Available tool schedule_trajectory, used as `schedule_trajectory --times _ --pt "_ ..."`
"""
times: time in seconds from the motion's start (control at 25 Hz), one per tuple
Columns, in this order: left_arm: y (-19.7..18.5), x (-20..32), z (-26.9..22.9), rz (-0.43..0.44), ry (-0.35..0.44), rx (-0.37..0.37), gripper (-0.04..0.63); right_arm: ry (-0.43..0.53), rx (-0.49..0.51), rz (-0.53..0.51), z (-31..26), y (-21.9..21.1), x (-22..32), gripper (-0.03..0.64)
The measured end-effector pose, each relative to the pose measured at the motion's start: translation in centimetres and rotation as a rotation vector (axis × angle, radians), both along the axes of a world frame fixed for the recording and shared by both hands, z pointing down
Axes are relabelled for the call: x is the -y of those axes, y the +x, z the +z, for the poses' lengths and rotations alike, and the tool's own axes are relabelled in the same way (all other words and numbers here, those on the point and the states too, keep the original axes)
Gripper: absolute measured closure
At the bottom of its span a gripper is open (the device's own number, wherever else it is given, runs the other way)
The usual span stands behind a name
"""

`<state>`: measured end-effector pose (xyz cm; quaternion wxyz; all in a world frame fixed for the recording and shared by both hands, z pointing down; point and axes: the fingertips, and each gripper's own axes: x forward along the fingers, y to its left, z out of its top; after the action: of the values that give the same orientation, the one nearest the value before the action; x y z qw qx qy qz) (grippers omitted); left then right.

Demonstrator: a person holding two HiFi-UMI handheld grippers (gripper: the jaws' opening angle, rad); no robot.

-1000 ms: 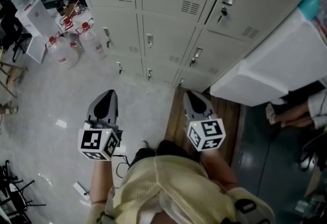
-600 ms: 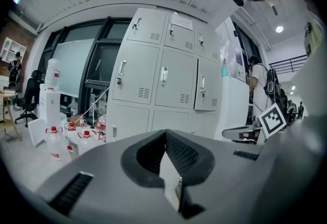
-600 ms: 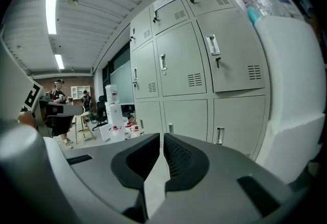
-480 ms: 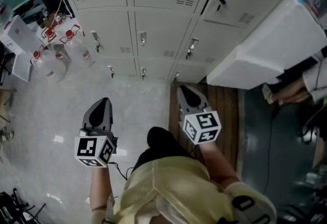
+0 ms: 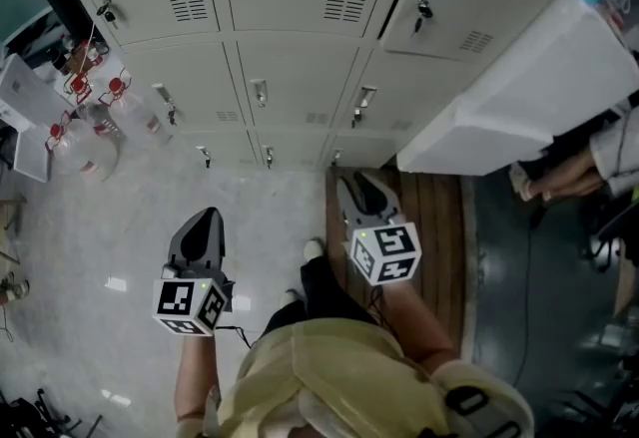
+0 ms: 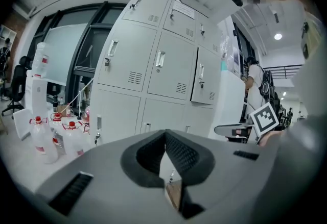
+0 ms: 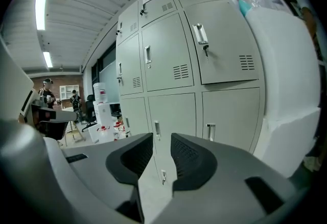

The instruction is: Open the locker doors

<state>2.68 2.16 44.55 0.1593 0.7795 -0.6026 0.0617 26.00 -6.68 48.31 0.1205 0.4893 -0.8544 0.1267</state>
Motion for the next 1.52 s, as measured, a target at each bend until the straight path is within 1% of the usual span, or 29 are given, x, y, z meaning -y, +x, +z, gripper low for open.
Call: schedule_trajectory --times 0.2,0.32,0.44,0.52,0.64,0.76,0.92,1.16,1.32,1.52 --pt "2.6 6.3 1.1 0.029 0.011 -0.003 0.592 0.009 -0.008 0.017 1.0 1.9 5.2 0.500" --pt "4.8 9.6 2.1 0.054 0.002 -0.006 0.591 -0.015 -0.027 0.036 2.6 3.3 8.0 0.491" --pt "6.1 12.3 2.9 0.071 -0.008 0.017 0.591 -0.036 -0.039 0.051 4.1 4.3 10.7 0.488" --pt "6.4 13.7 3.6 0.065 -0.020 0.025 0.591 -0.044 -0.045 0.059 5.0 4.7 12.2 0.486" --pt "6.7 15.2 4.7 0.053 -0.040 0.021 0.592 -0.050 -0.058 0.065 6.4 5.4 14.2 0.486" --pt "6.9 16.4 5.9 0.047 -0.056 0.037 0.592 -0.050 -0.068 0.073 7.8 5.7 16.3 0.486" --pt "7.4 18.2 7.3 0.049 -0.070 0.061 0.592 -0.057 -0.045 0.094 8.6 5.7 19.1 0.486" --pt "8.1 21.0 8.0 0.044 -0.086 0.079 0.591 -0.060 -0.048 0.117 10.3 6.0 22.6 0.486" --pt "8.2 22.3 8.2 0.026 -0.087 0.088 0.591 -0.070 -0.047 0.119 12.1 5.8 24.3 0.486" --pt "7.7 23.0 8.5 -0.024 -0.086 0.092 0.591 -0.081 -0.052 0.119 13.5 5.0 26.2 0.486"
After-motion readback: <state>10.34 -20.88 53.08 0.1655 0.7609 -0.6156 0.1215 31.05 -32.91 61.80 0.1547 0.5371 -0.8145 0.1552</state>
